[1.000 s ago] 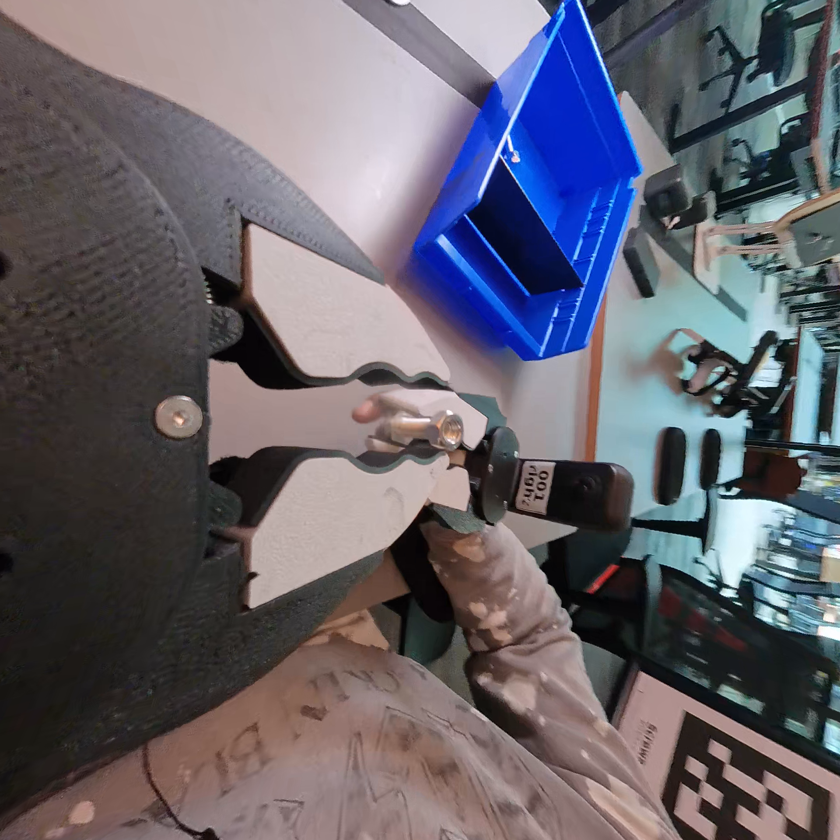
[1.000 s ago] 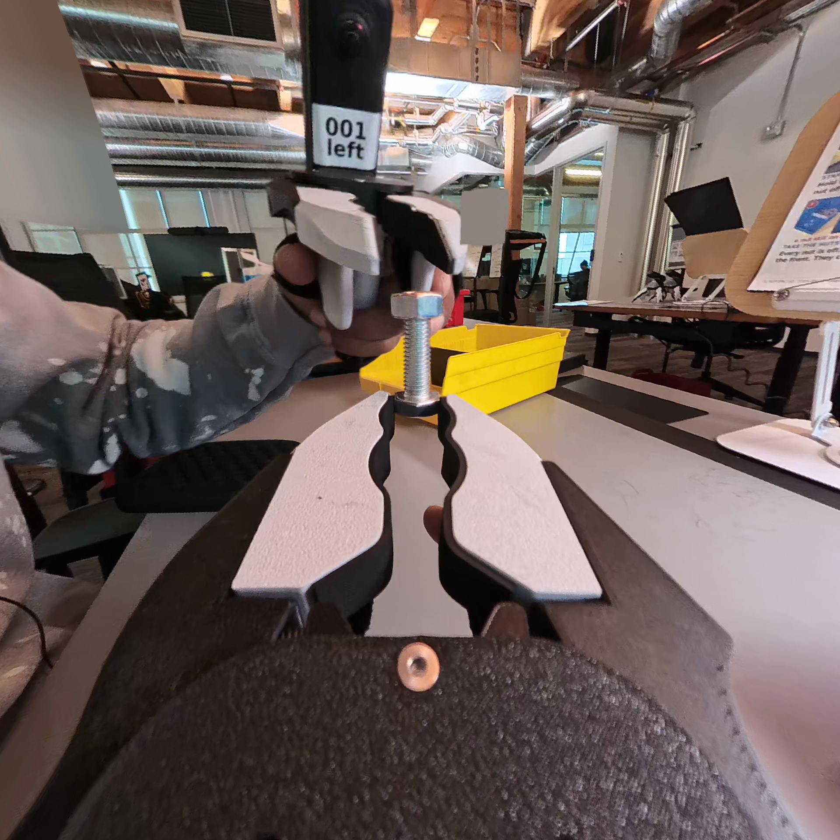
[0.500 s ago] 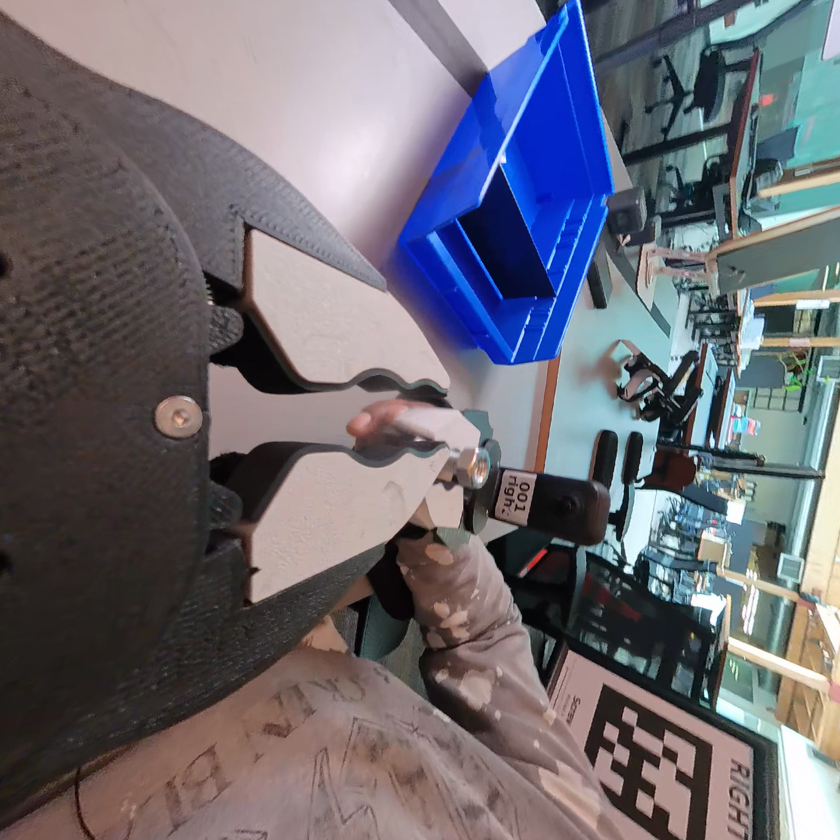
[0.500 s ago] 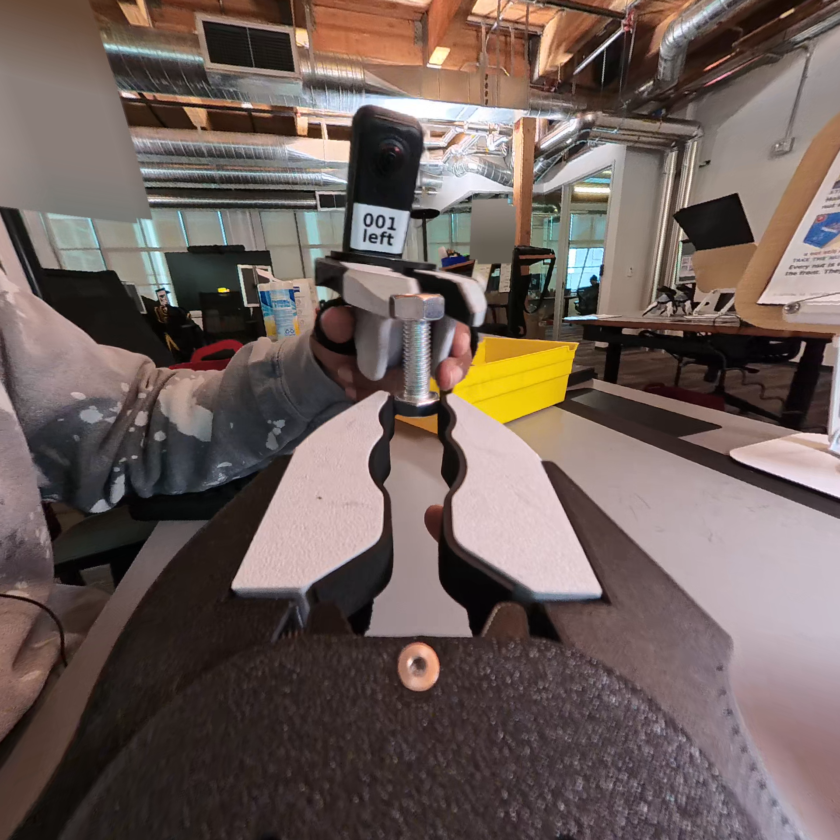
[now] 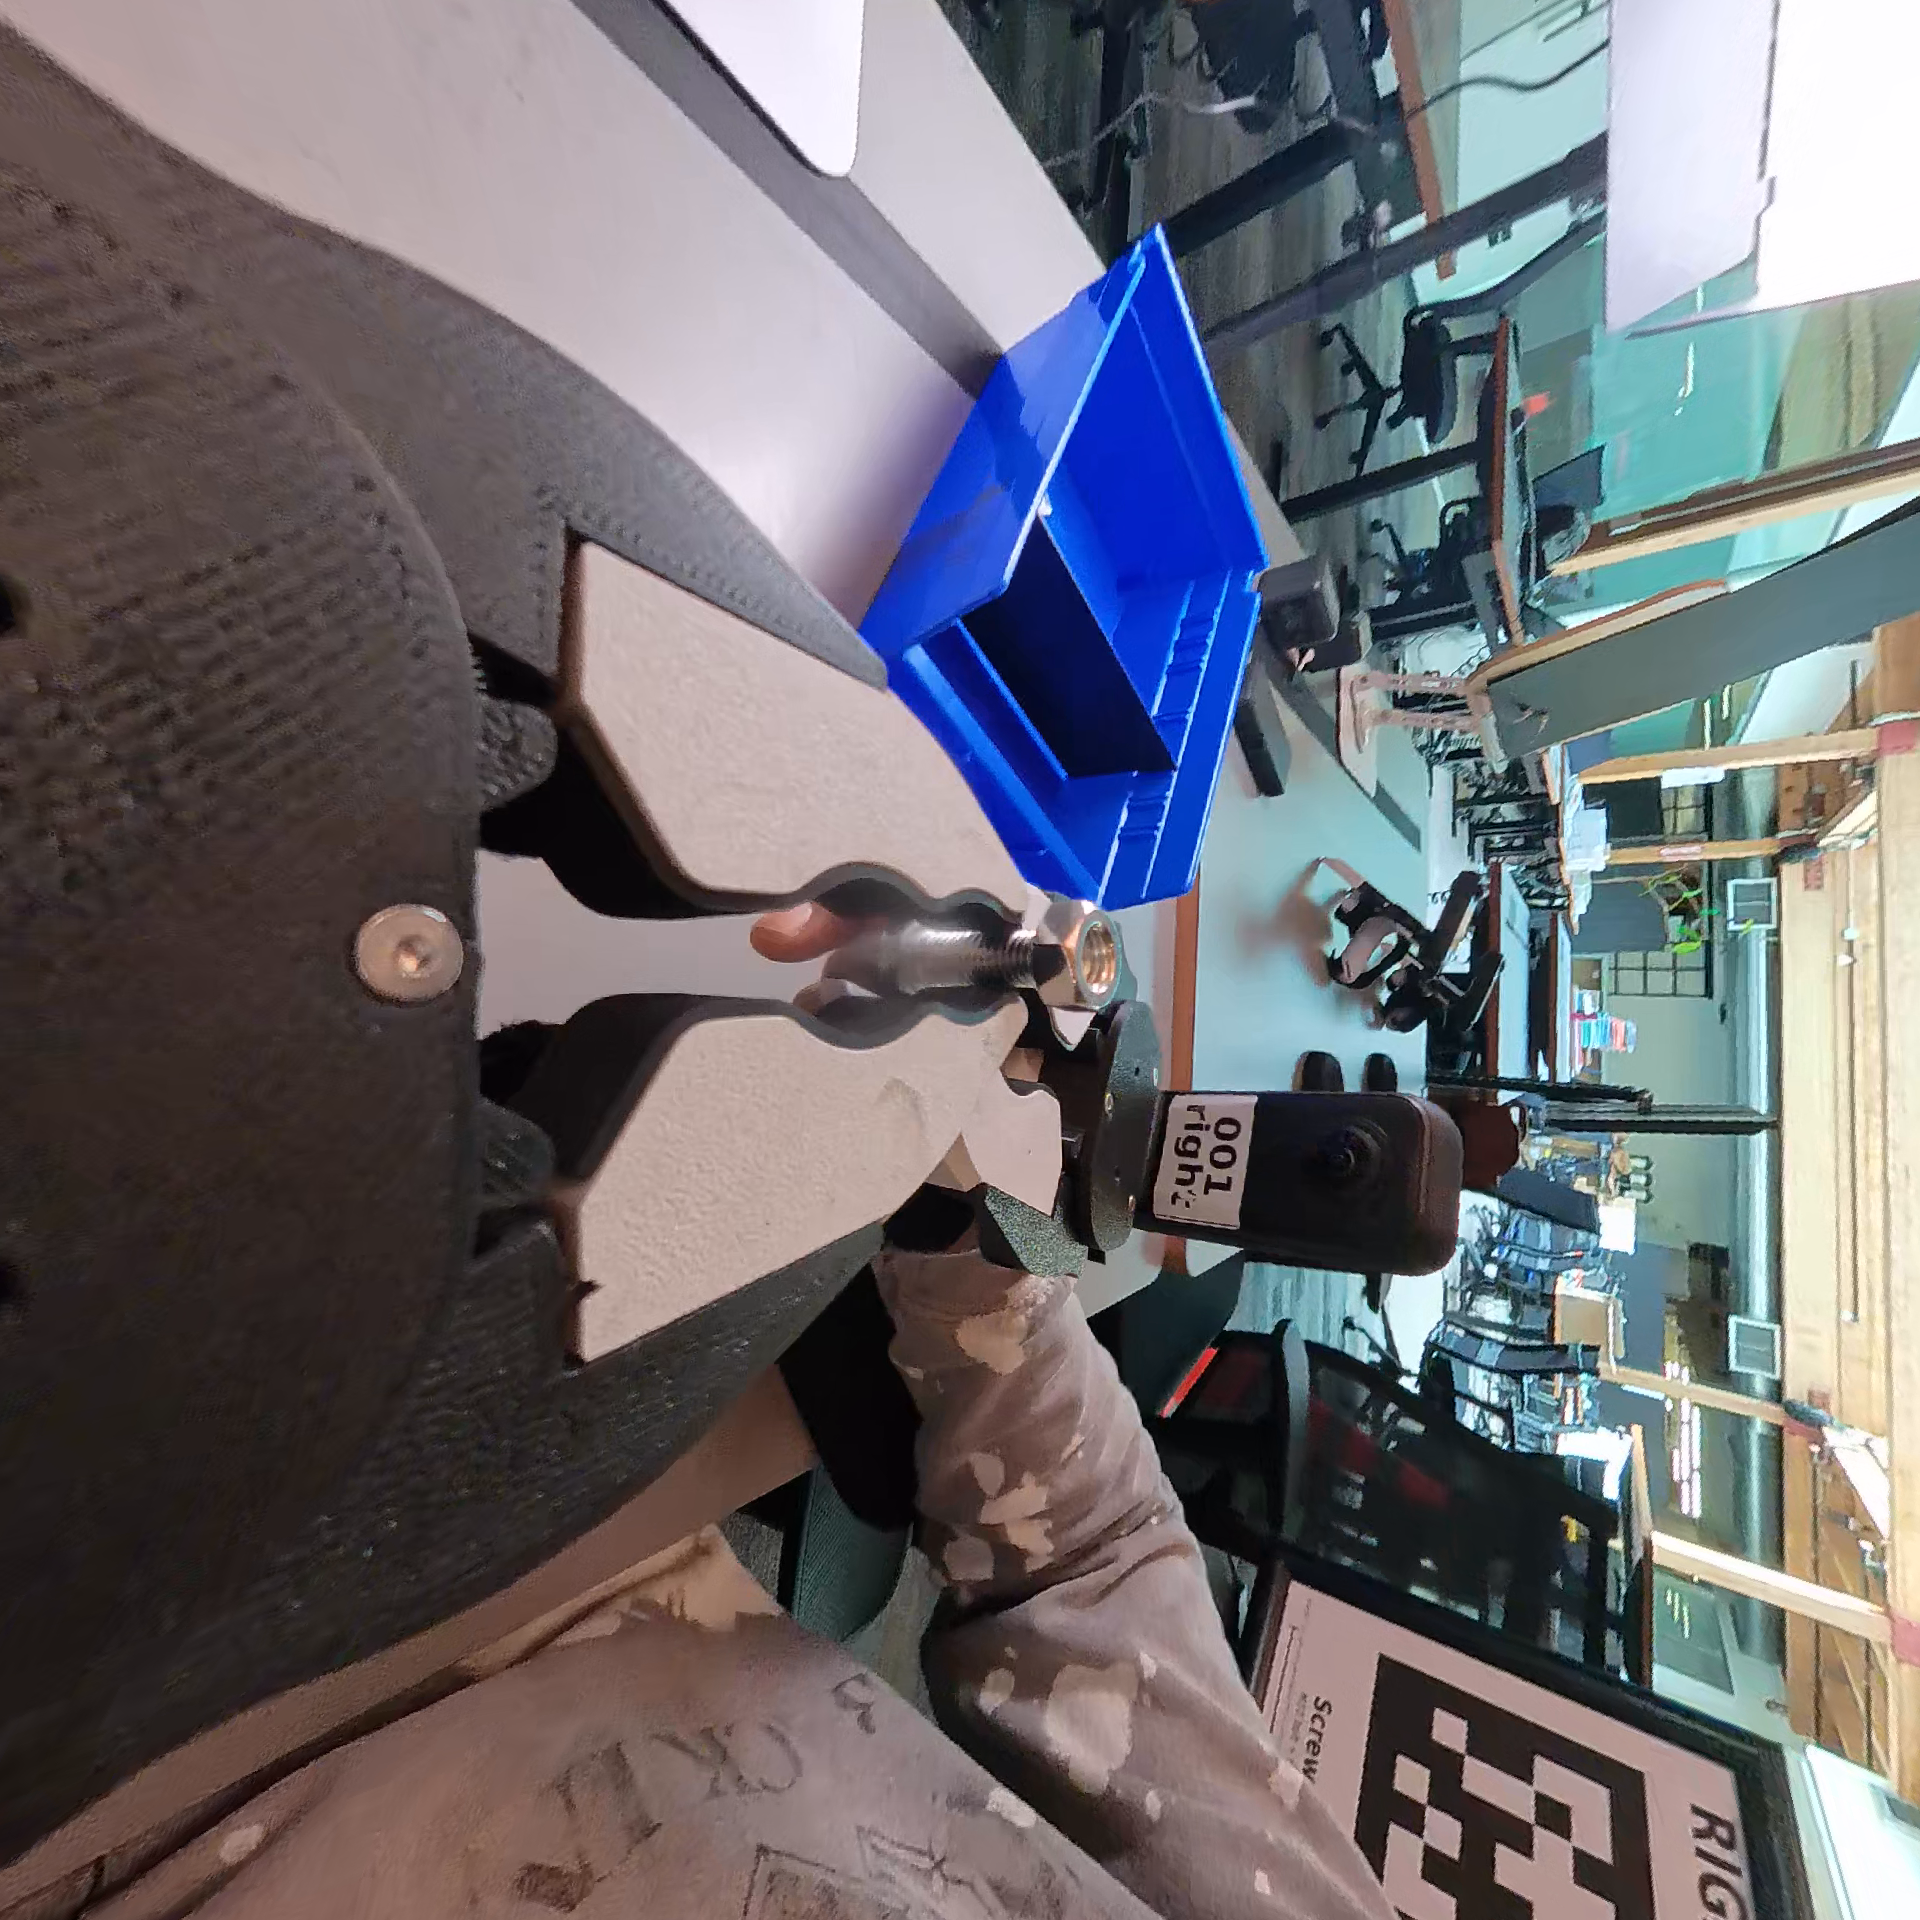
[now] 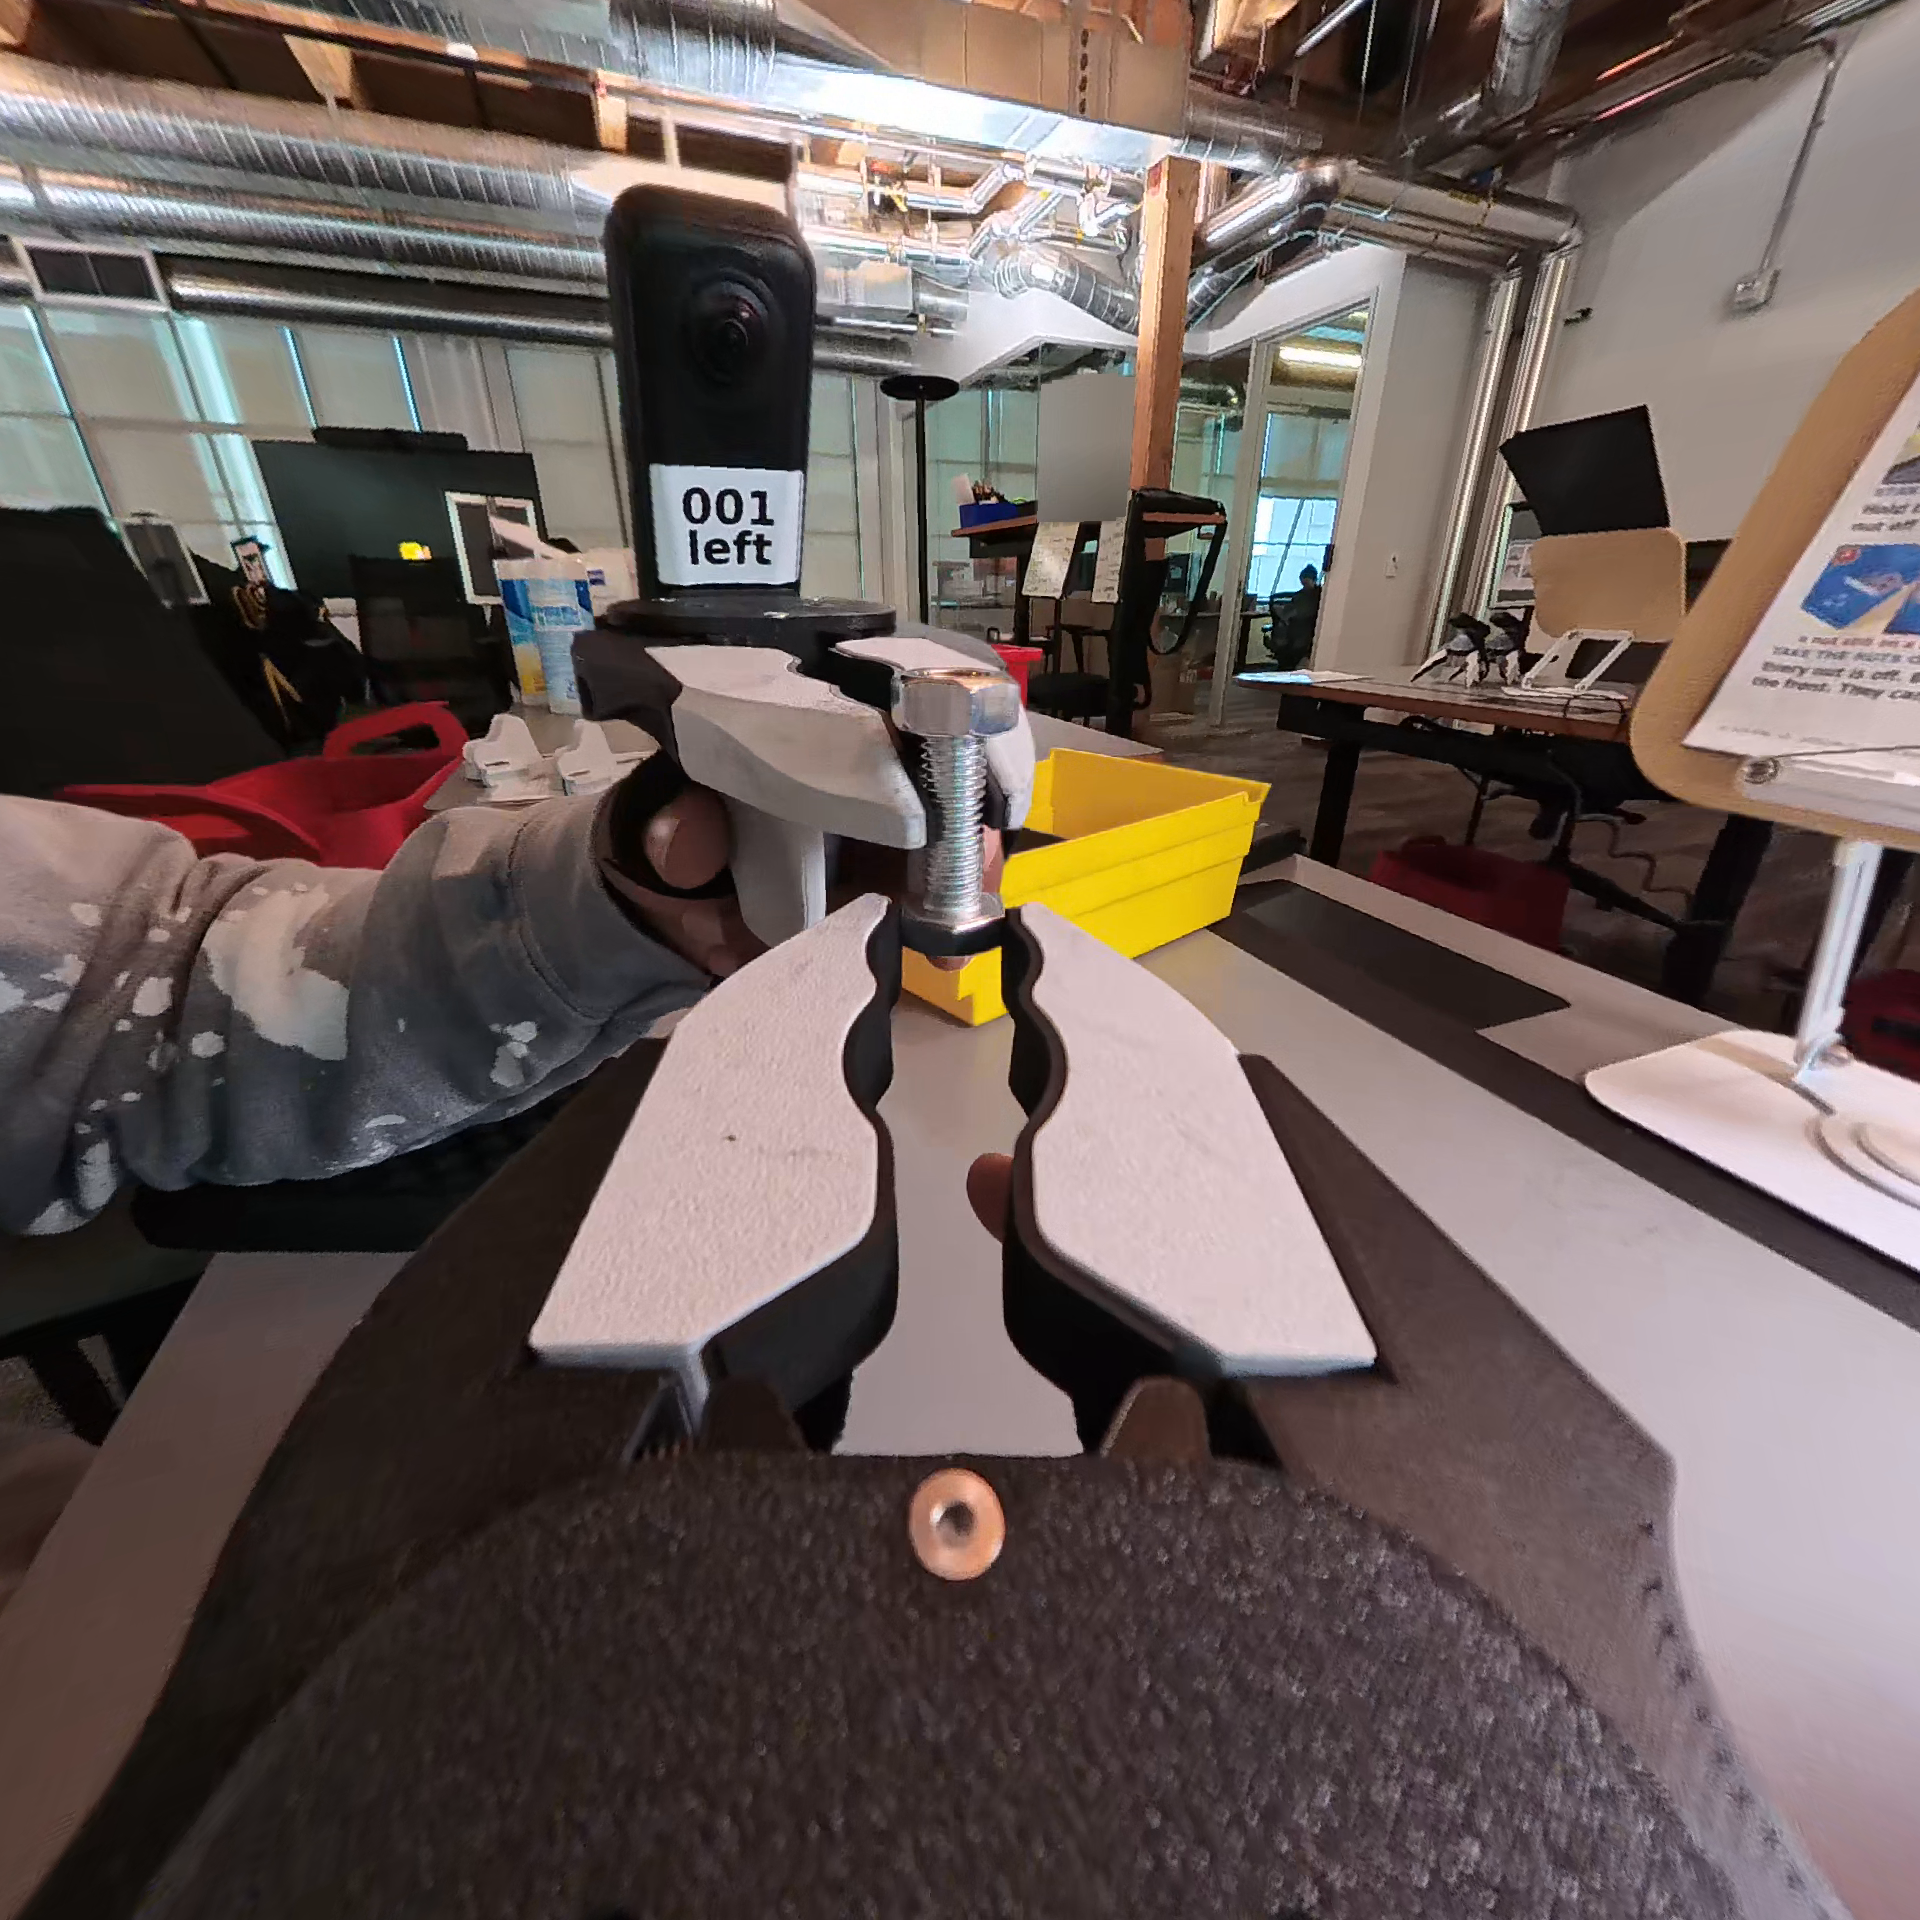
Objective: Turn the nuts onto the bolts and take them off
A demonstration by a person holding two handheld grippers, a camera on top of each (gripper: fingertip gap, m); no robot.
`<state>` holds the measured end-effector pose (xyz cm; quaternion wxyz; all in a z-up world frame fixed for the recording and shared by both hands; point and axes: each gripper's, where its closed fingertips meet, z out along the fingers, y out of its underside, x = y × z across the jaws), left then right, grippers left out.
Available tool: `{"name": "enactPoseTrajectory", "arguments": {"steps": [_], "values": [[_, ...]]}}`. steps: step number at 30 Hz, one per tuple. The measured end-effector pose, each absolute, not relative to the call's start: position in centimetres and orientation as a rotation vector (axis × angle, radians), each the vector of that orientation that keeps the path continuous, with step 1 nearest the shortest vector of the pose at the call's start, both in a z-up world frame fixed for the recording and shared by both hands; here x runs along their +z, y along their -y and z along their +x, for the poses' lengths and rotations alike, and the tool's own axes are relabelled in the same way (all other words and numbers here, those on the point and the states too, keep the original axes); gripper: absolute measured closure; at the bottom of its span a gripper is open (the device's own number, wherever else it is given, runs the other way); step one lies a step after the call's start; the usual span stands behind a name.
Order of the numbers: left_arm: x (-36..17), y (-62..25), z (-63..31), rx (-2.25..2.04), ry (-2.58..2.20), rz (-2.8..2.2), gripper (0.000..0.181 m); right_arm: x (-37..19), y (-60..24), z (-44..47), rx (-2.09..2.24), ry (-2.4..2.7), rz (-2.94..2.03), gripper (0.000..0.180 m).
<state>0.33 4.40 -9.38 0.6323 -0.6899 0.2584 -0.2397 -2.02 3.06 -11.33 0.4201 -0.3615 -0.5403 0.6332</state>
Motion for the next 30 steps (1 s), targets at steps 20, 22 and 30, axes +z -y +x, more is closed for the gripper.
{"name": "enactPoseTrajectory", "arguments": {"steps": [20,22,30], "values": [[-9.8,-4.2,-1.8,-0.528,-0.482,-1.562,0.158,-12.3,-3.6,-3.8,1.452,1.368,-0.921,0.161],[-9.5,-4.0,-2.1,-0.558,-0.470,-1.552,0.154,-12.7,-4.2,-3.6,1.493,1.348,-0.937,0.161],[-9.8,-4.9,-2.4,-0.564,-0.400,-1.537,0.153,-13.9,-4.0,-3.6,1.531,1.355,-0.965,0.161]]}}
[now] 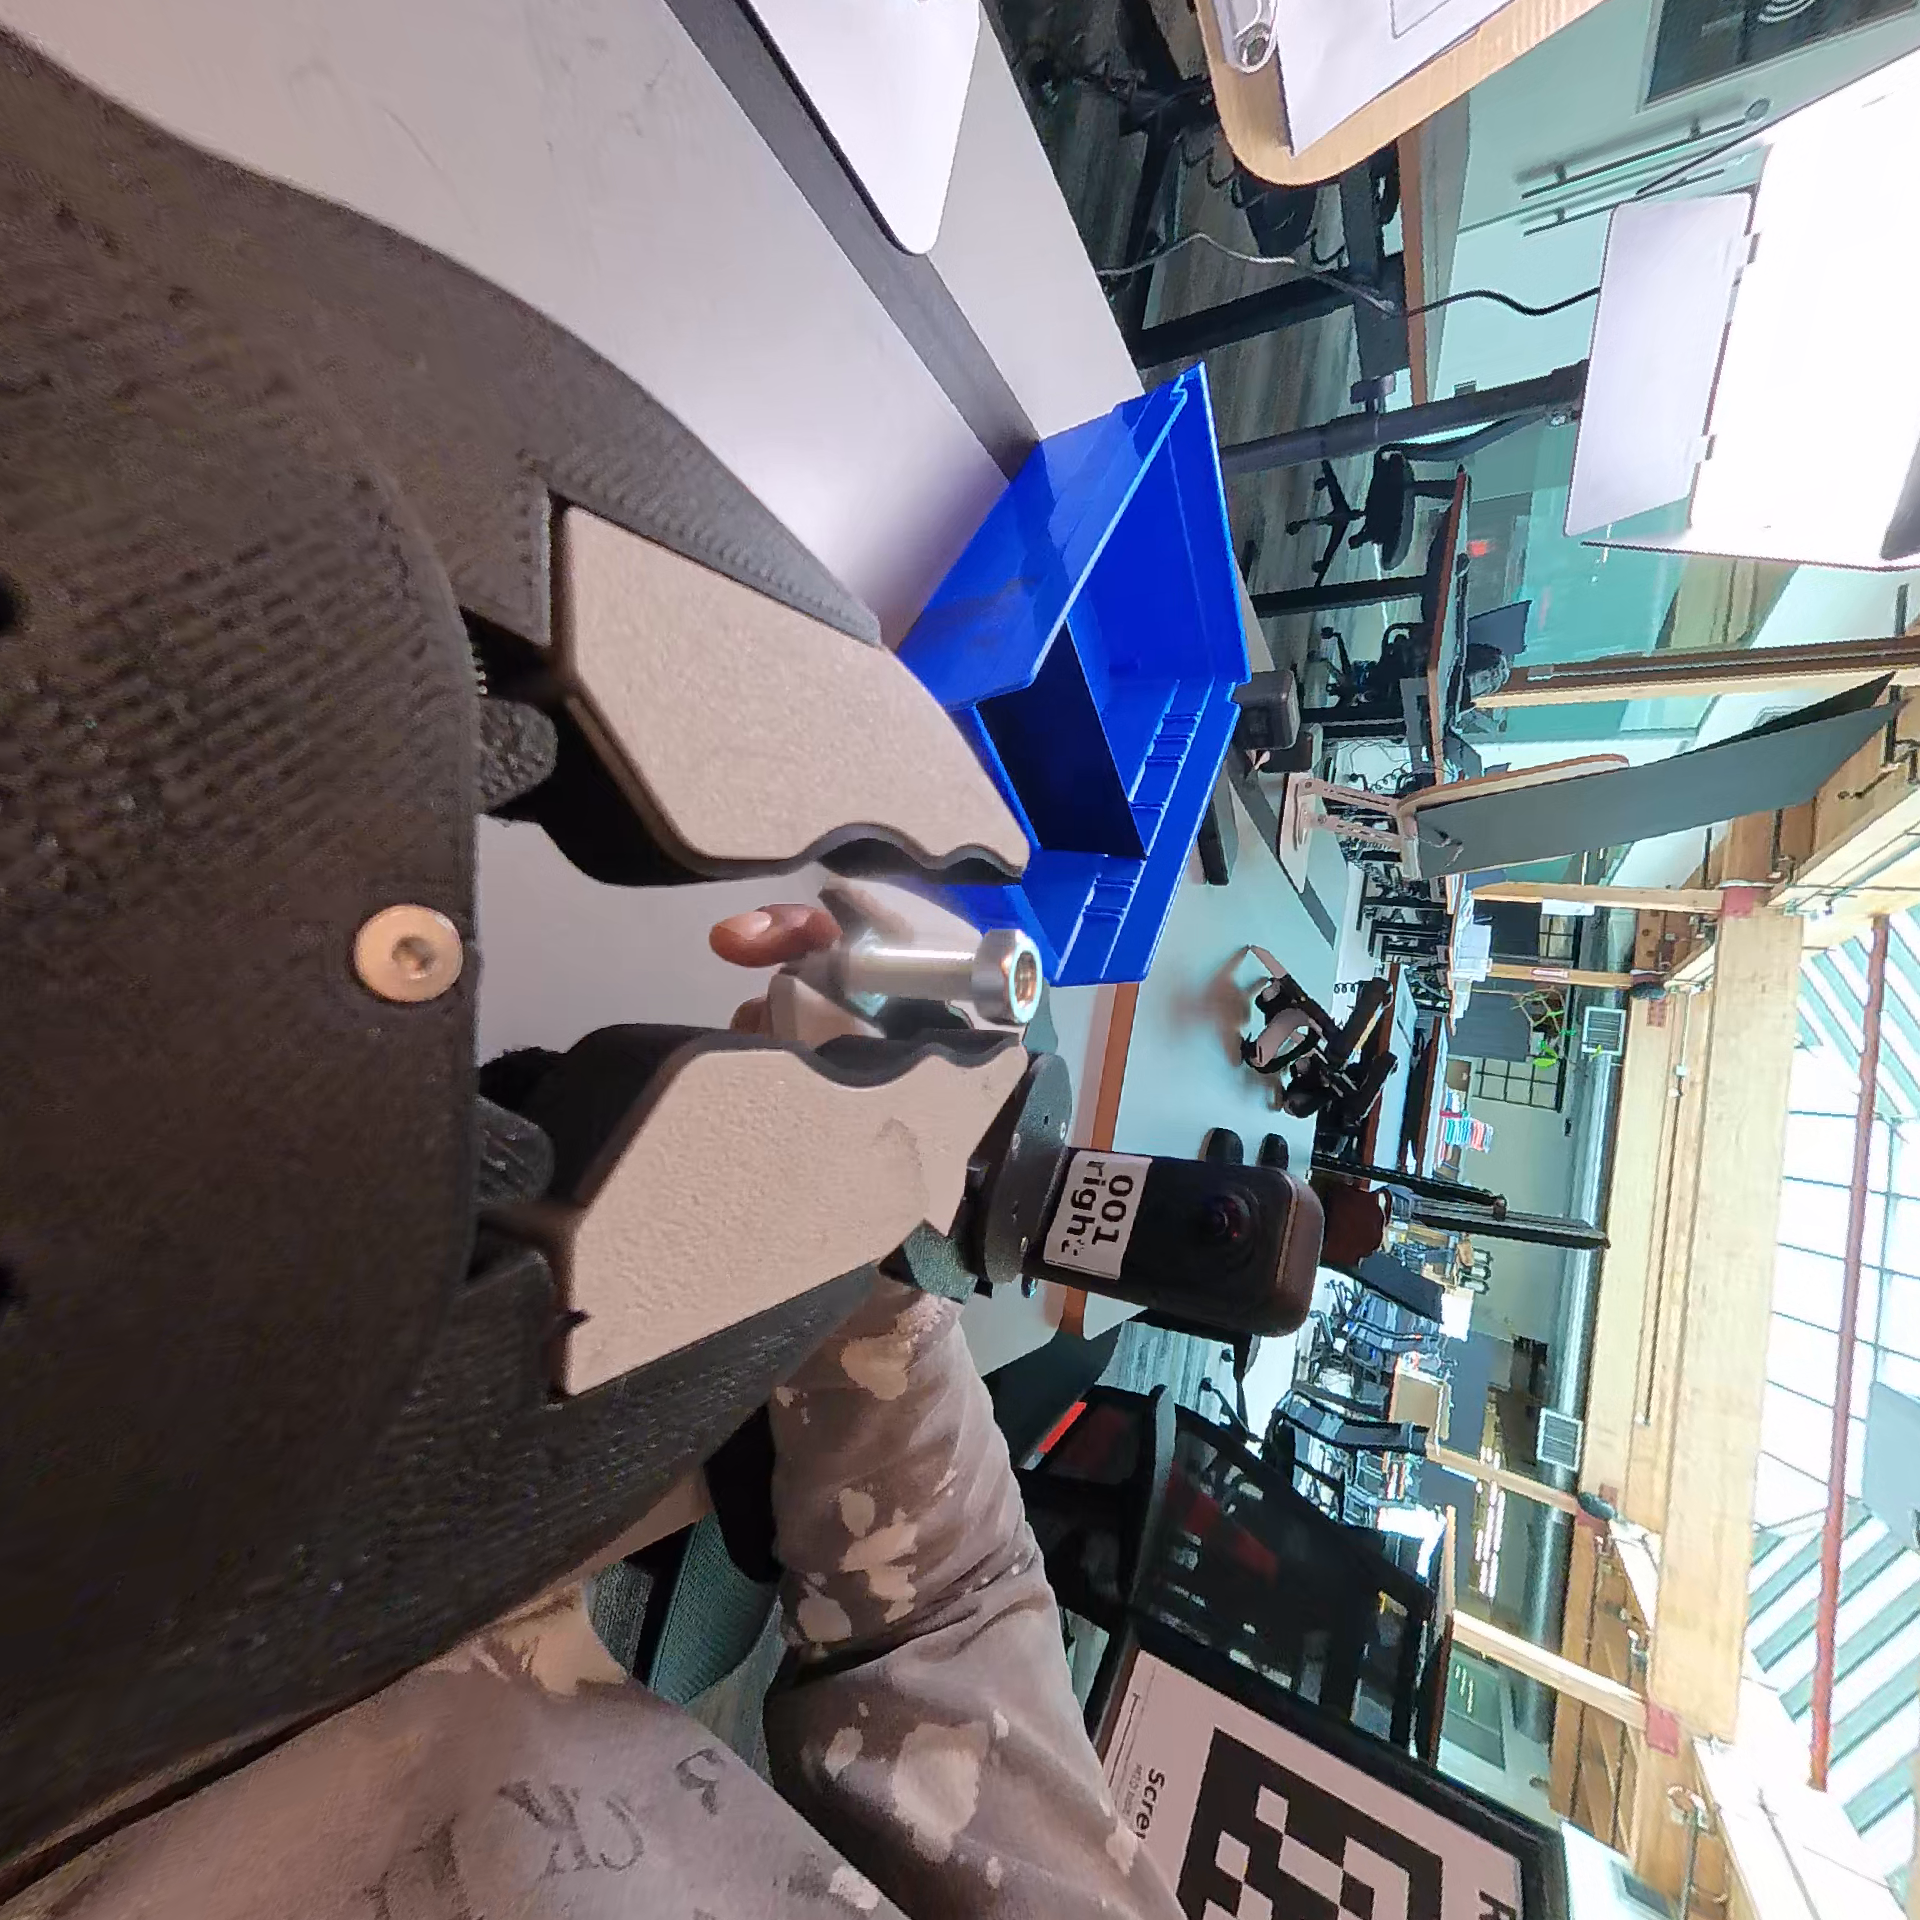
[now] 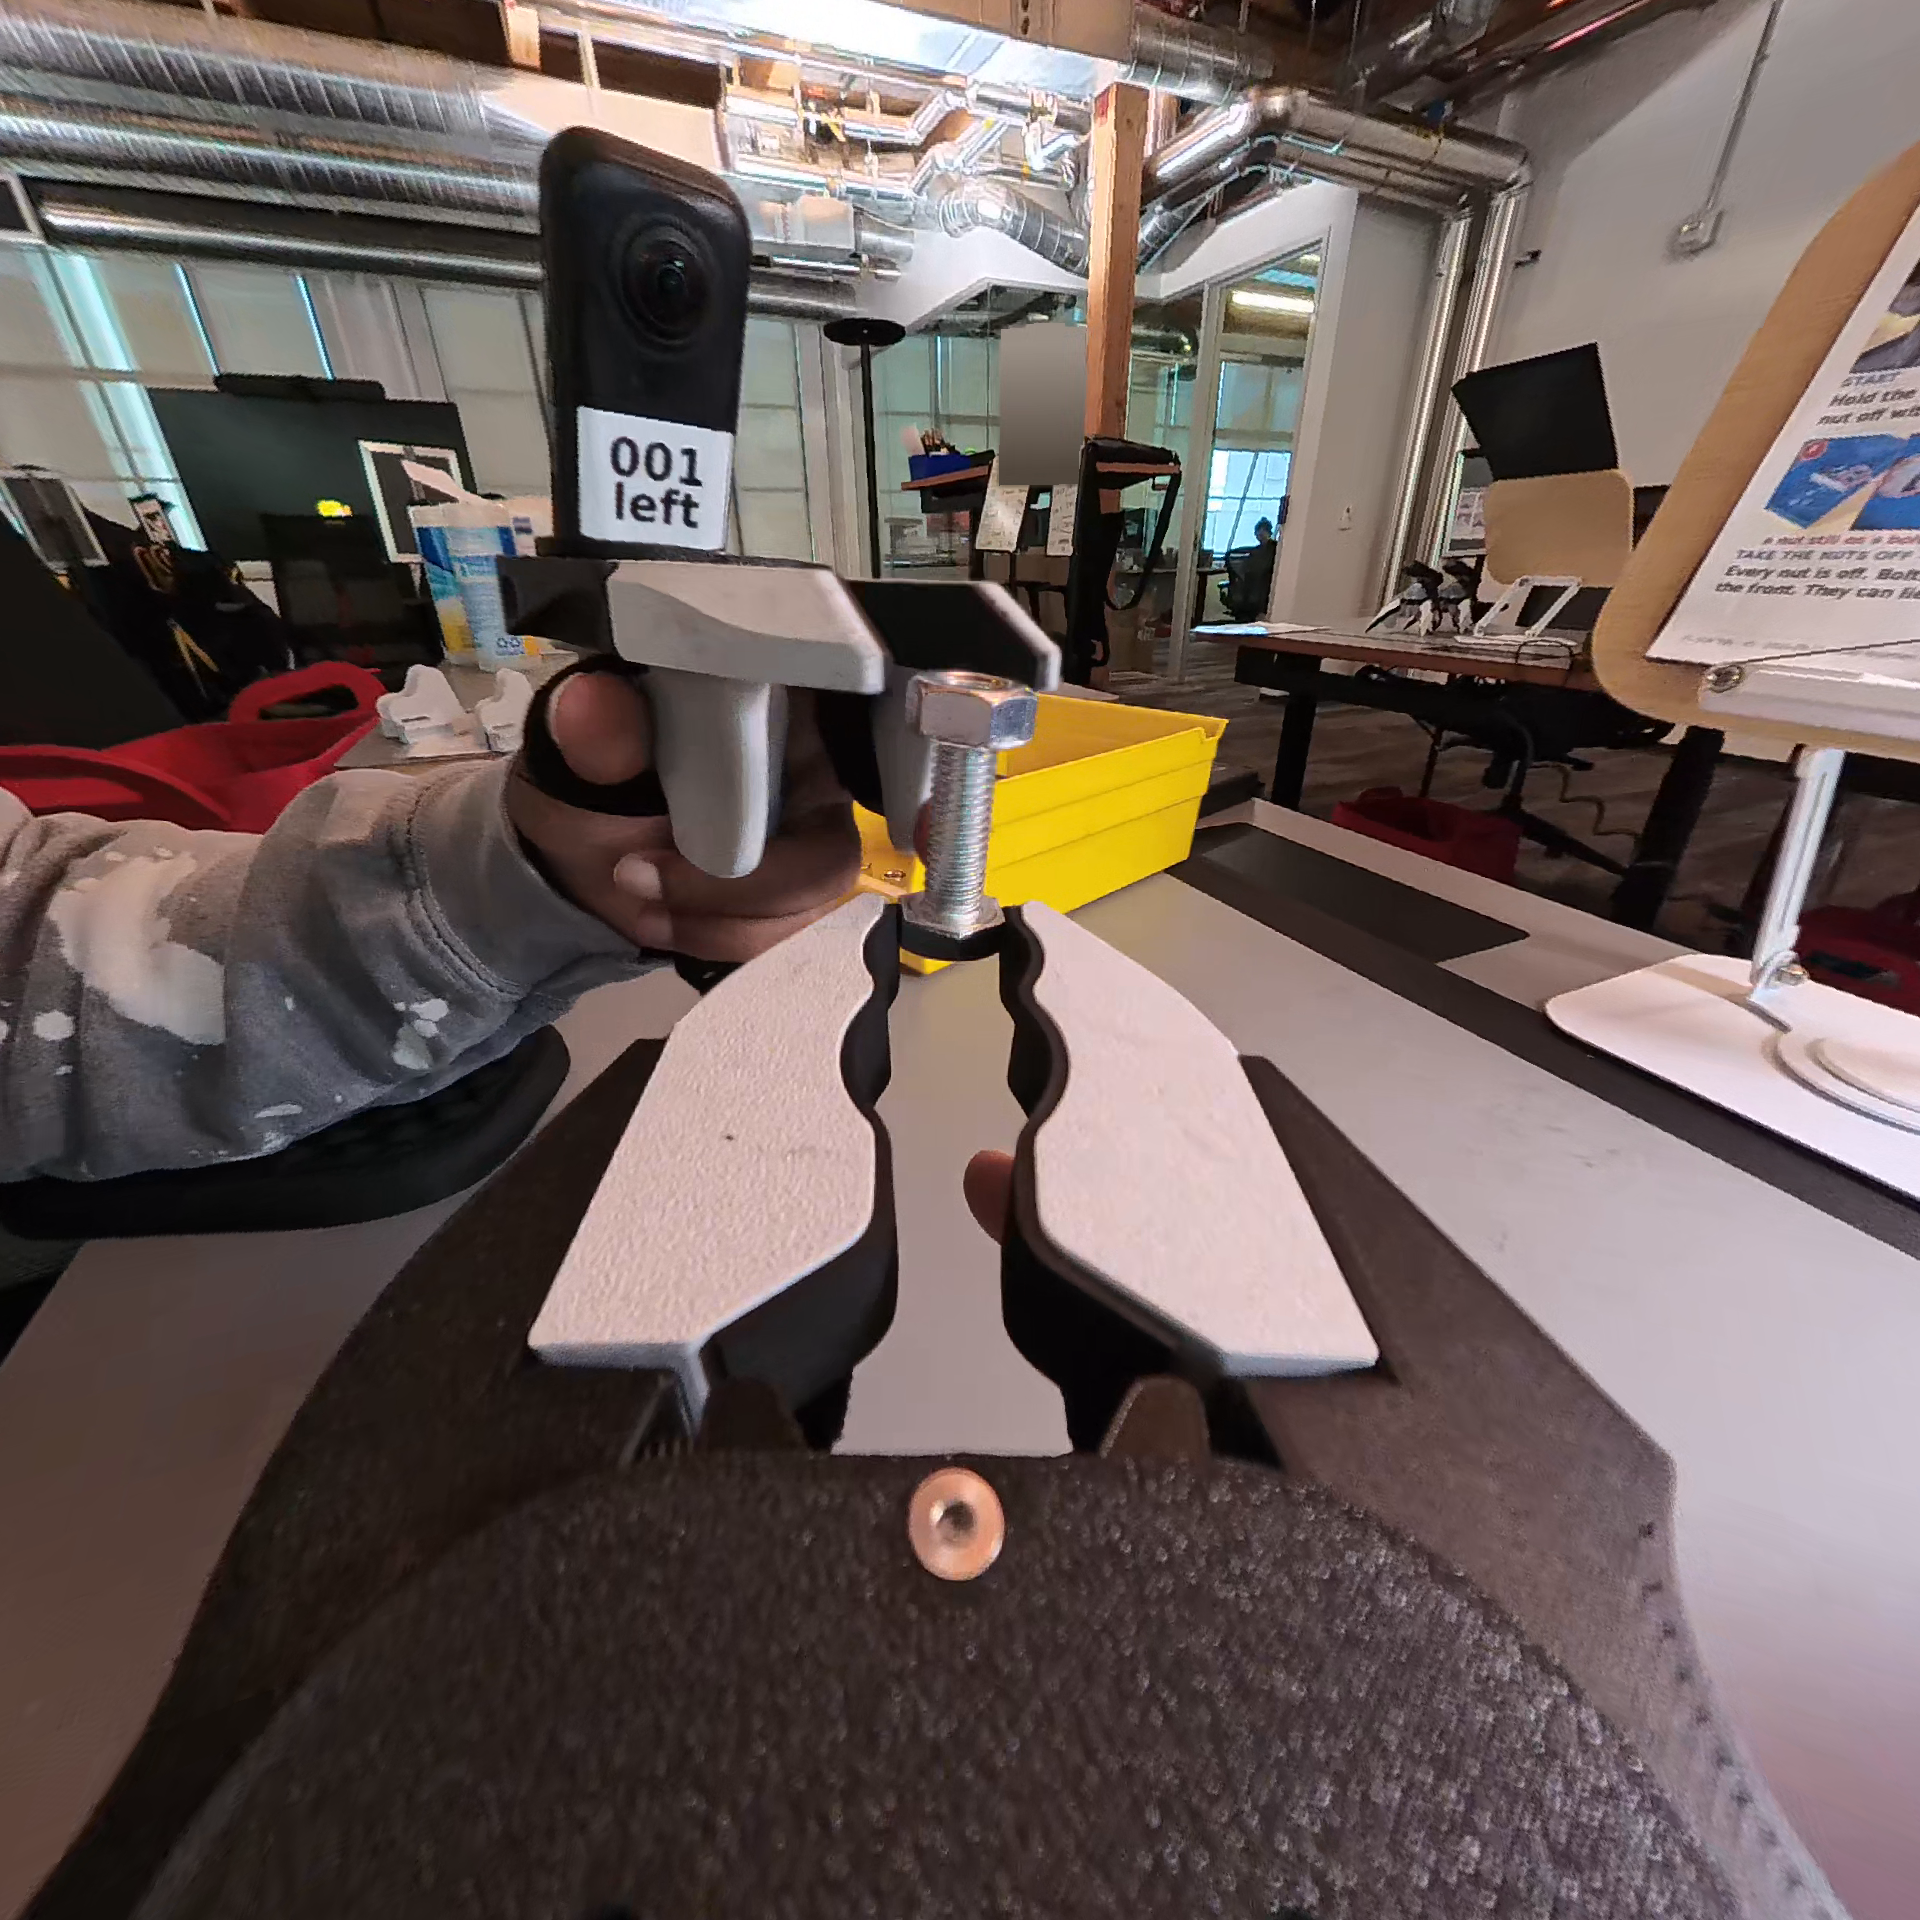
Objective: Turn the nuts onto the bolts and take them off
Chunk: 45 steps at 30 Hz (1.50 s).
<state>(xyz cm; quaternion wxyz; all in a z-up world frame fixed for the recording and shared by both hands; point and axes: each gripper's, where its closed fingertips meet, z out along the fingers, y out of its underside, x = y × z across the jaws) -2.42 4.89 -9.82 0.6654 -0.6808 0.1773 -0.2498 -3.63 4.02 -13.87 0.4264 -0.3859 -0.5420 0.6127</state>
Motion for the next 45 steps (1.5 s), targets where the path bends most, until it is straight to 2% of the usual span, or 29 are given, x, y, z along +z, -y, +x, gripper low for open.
{"name": "enactPoseTrajectory", "arguments": {"steps": [6,16,20,27,31,32,33,41,45], "values": [[-9.9,-5.0,-4.0,-0.530,-0.356,-1.541,0.165,-12.3,-3.1,-2.5,1.638,1.319,-0.883,0.161],[-9.8,-4.4,-1.8,-0.686,-0.408,-1.498,0.157,-12.8,-3.2,-2.7,1.595,1.328,-0.917,0.161],[-10.7,-5.3,-3.6,-0.583,-0.337,-1.554,0.171,-11.8,-2.7,-2.0,1.656,1.307,-0.861,0.161],[-9.3,-4.0,-1.7,-0.747,-0.399,-1.454,0.155,-12.5,-3.3,-2.5,1.615,1.312,-0.908,0.161],[-9.5,-4.2,-1.4,-0.770,-0.380,-1.463,0.155,-12.6,-2.9,-2.5,1.633,1.313,-0.909,0.161],[-9.5,-4.3,-1.8,-0.765,-0.357,-1.467,0.158,-12.5,-2.9,-2.4,1.644,1.307,-0.901,0.161],[-9.8,-4.9,-2.8,-0.711,-0.302,-1.500,0.171,-12.2,-2.7,-2.1,1.669,1.305,-0.873,0.161],[-9.2,-4.0,-1.6,-0.771,-0.381,-1.442,0.153,-12.8,-3.2,-2.6,1.624,1.315,-0.917,0.161],[-9.6,-4.3,-1.4,-0.748,-0.383,-1.466,0.155,-12.7,-2.8,-2.4,1.637,1.316,-0.899,0.161]]}}
